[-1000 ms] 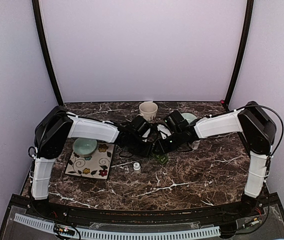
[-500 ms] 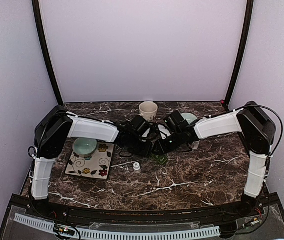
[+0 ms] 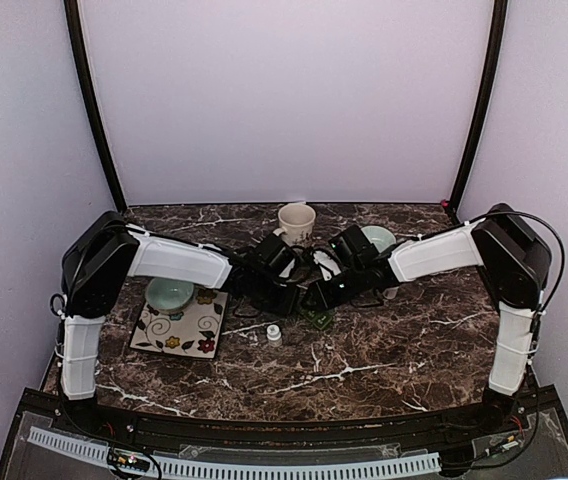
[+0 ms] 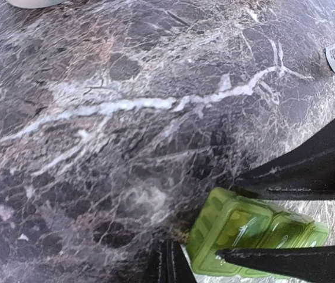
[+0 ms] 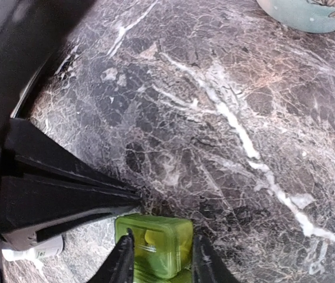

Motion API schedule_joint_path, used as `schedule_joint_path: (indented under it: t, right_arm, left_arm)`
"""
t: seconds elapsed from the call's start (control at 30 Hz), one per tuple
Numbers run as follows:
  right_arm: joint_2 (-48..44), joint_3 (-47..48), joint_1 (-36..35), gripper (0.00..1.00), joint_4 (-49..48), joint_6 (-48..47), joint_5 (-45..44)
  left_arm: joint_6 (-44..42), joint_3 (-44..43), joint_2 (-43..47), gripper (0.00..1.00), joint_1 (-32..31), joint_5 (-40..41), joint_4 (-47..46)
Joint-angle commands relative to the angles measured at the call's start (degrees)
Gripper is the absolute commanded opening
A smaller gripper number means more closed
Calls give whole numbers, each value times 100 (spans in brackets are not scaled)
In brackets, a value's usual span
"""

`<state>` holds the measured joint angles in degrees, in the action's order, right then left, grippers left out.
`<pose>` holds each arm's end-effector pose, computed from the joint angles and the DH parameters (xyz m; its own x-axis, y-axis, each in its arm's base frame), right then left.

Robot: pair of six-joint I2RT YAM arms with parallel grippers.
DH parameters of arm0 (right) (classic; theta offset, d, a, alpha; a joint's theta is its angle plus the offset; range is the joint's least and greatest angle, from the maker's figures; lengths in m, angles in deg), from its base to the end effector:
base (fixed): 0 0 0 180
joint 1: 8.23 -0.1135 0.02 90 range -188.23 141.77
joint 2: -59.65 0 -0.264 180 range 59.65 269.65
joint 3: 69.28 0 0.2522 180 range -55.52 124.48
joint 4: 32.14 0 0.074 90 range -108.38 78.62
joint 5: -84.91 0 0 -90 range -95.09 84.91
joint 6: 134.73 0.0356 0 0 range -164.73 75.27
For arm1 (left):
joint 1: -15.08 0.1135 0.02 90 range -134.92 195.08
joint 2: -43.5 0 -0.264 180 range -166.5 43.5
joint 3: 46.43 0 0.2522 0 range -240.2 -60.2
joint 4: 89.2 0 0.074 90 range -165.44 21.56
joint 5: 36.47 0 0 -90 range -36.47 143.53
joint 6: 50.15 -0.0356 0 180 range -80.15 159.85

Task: Sort the pills into containers
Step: Close the lid of the pill container.

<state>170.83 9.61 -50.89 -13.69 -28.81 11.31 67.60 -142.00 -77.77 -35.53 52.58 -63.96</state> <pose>0.2852 0.2764 0.1412 -0.7619 -0.3443 -0.5486 -0.5953 0.7059 0.3838 0.2872 -0.3507 0.1447 -0.7990 0.2394 -0.5517 0.4603 0.8338 -0.3048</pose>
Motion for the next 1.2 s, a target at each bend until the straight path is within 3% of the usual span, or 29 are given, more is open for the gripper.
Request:
schedule_joint_path:
  t: [0.0, 0.43, 0.73, 0.83, 1.0, 1.17]
  right_arm:
    - [55, -130, -54, 36, 393, 115, 200]
    - [-204, 310, 193, 45, 346, 287, 310]
    - [-373, 330, 261, 47, 405, 230, 268]
    - [-553, 216, 279, 47, 426, 168, 118]
    - [-979, -74, 267, 48, 517, -72, -308]
    - [-1777, -326, 185, 48, 652, -439, -1026]
  left_arm:
    - [64, 154, 455, 1, 63, 171, -13]
    - [12, 446, 1009, 4, 268, 451, -138]
    - [-65, 812, 1233, 6, 267, 20, -720]
    - [-130, 875, 1208, 11, 271, -199, -819]
    - [-208, 925, 1248, 27, 341, -326, -819]
    - [-235, 1186, 1627, 34, 462, -305, -943]
